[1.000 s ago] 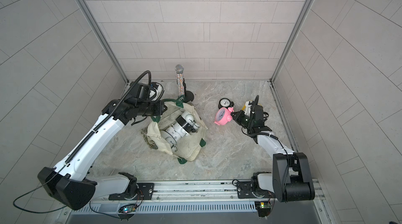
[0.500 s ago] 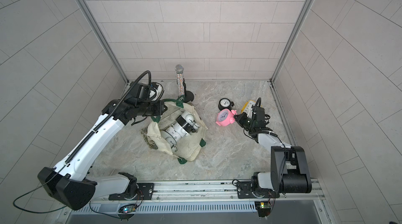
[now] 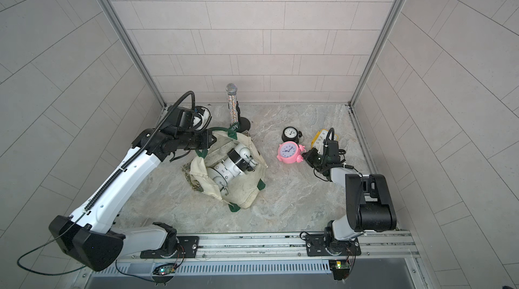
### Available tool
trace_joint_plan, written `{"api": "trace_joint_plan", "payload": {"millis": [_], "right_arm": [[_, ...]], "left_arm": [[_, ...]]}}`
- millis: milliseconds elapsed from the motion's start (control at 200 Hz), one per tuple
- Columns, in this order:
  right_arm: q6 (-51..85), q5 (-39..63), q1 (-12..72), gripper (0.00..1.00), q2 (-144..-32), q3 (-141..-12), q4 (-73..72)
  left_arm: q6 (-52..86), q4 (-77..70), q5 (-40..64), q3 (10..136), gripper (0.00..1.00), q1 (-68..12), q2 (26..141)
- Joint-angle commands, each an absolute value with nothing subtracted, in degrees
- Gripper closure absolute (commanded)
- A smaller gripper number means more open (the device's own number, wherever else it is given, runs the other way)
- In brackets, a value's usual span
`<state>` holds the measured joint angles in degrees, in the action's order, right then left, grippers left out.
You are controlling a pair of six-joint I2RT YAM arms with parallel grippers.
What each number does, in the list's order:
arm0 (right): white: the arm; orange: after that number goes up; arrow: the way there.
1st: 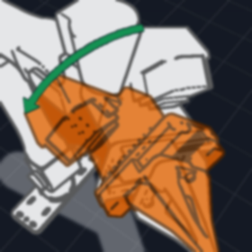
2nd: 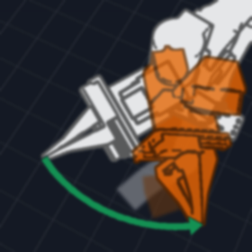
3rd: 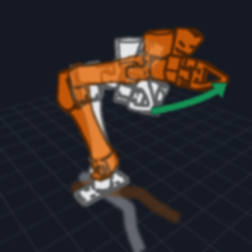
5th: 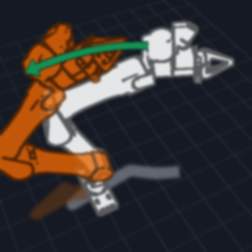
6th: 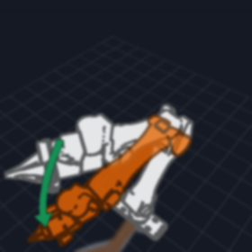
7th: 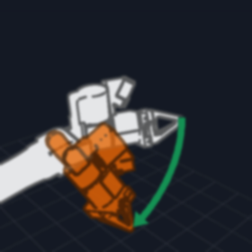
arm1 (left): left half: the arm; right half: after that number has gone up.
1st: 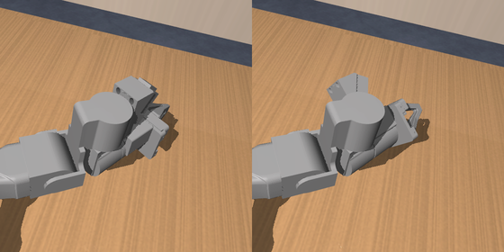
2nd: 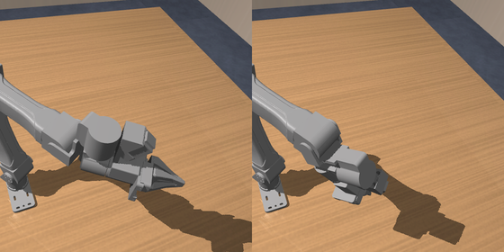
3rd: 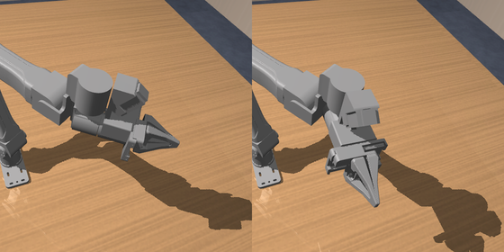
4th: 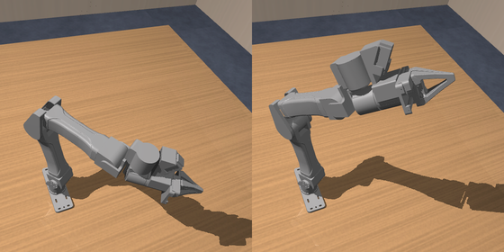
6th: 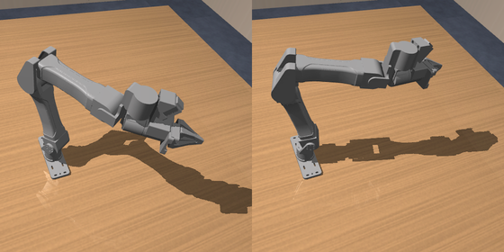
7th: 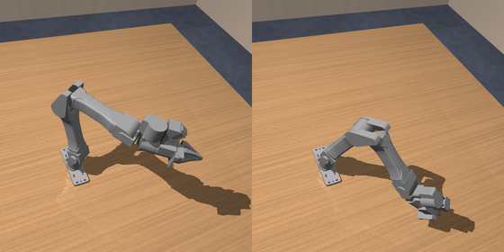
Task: Take the alarm clock out of the canvas bag
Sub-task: Place the alarm at the center of the board.
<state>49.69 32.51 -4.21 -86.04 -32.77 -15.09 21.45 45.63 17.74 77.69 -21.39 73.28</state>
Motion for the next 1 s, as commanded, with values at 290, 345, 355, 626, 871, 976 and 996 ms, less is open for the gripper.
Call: {"api": "trace_joint_plan", "payload": {"millis": [290, 345, 355, 626, 871, 976, 996], "right_arm": [[47.9, 32.0, -4.0, 0.77, -90.3, -33.5, -15.5], [47.7, 31.9, -4.0, 0.76, -90.4, -33.4, -15.3], [47.7, 31.8, -4.0, 0.76, -90.4, -33.4, -15.3], [46.8, 30.4, -4.0, 0.69, -89.6, -33.1, -14.1], [45.4, 29.9, -4.0, 0.54, -86.9, -34.0, -11.3], [44.6, 29.3, -4.0, 0.51, -84.8, -34.4, -9.7], [44.4, 29.2, -4.0, 0.50, -84.4, -34.5, -9.3]], "left_arm": [[22.1, 39.3, 20.0, 78.0, 1.00, -21.3, 72.5], [22.1, 39.3, 20.0, 78.0, 1.00, -21.3, 72.5], [22.2, 39.3, 20.0, 78.0, 1.00, -21.3, 72.5], [22.0, 39.5, 20.0, 78.3, 1.00, -21.3, 72.6], [21.9, 39.5, 20.1, 78.5, 1.00, -21.3, 72.6], [21.8, 39.6, 20.2, 78.6, 1.00, -21.3, 72.8], [21.8, 39.6, 20.2, 78.7, 1.00, -21.3, 72.8]]}}
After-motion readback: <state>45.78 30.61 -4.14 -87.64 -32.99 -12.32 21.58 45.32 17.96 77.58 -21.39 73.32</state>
